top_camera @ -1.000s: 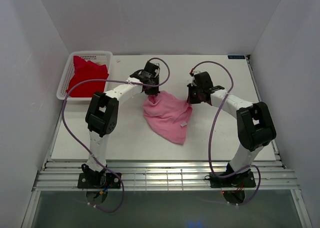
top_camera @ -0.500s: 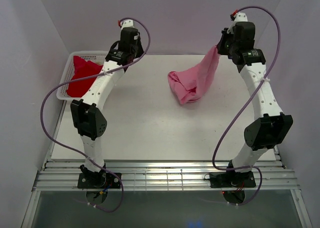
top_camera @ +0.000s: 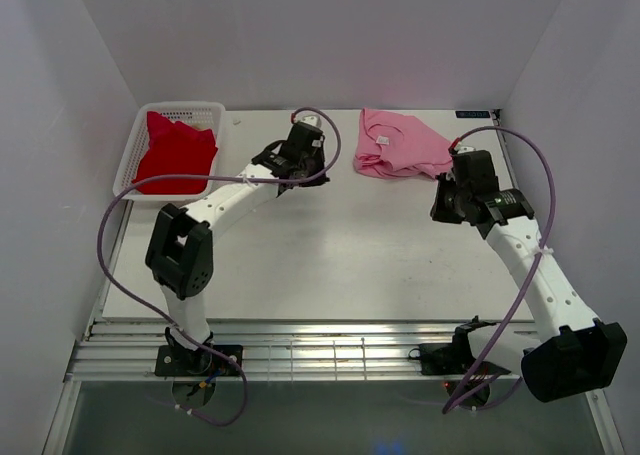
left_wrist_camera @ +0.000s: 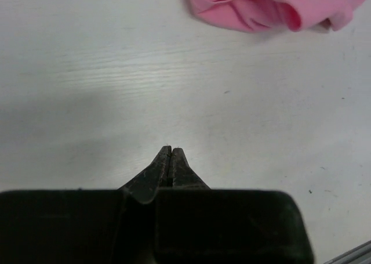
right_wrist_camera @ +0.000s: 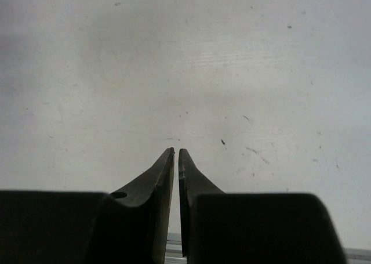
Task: Fold and stack the t-shirts
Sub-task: Flatten out the tshirt
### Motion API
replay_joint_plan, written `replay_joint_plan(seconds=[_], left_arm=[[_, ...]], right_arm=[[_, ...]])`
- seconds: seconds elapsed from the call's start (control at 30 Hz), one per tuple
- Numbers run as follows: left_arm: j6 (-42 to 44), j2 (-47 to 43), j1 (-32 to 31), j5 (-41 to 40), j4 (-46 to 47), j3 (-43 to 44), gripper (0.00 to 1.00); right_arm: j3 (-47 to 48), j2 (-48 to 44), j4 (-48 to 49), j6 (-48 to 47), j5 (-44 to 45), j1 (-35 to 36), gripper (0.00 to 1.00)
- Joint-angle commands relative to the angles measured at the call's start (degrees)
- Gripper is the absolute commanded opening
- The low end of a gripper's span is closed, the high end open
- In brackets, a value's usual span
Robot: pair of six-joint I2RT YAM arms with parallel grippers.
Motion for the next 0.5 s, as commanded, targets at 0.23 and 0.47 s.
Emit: replay_joint_plan(seconds=[0.23,0.47], left_arm=[[-0.31,14.12,-7.11,5.54,-3.12,24.29,0.06],[1.89,6.39,-7.11,0.53,-3.38,14.55,0.70]], right_arm=[[-1.52,6.80,18.09,-1.94,-0.79,-0.17,0.75],[17.36,30.95,21.01,-7.39,-7.21,-0.17,0.77]])
